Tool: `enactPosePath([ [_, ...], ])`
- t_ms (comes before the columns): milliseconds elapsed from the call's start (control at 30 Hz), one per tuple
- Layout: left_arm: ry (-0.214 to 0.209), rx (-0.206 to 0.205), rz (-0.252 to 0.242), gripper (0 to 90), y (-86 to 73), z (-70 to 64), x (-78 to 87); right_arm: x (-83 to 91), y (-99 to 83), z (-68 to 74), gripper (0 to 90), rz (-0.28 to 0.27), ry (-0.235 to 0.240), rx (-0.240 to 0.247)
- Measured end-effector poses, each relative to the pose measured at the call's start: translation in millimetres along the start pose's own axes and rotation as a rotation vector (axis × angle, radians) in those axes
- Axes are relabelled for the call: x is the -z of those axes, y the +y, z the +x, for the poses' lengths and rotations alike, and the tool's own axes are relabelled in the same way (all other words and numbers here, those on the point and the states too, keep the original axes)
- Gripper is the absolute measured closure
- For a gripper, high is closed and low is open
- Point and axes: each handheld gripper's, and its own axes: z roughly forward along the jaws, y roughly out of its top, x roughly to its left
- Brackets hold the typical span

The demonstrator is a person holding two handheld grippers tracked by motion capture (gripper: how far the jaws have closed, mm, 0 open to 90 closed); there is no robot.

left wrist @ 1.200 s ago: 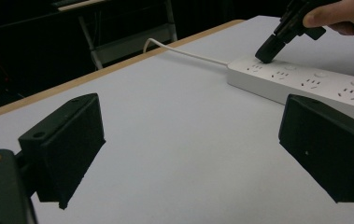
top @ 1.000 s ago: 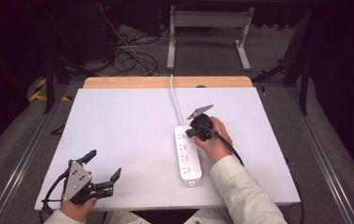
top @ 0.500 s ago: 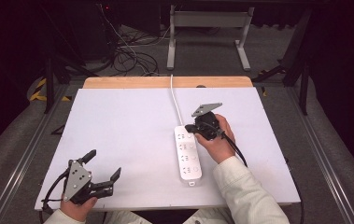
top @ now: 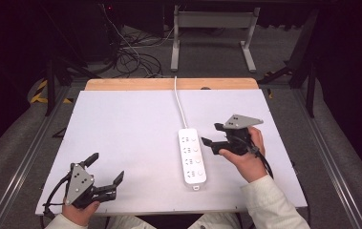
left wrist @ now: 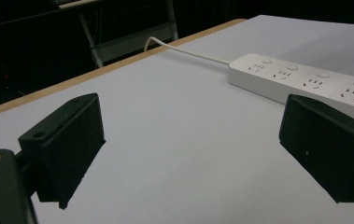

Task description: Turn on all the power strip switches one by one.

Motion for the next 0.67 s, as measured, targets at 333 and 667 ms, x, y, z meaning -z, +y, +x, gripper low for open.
enactPosePath([
  [333,-0.011,-0.002,-0.002,7.1,0.0,1.1,0.6,42.9,-72.4,-2.7,7.7,-0.120,0.052,-0.072],
  [667,-0.082,0.051,0.025,5.8,-7.1,7.7,-2.0,52.1,-122.8,1.8,6.4,0.020,-0.007,-0.061],
])
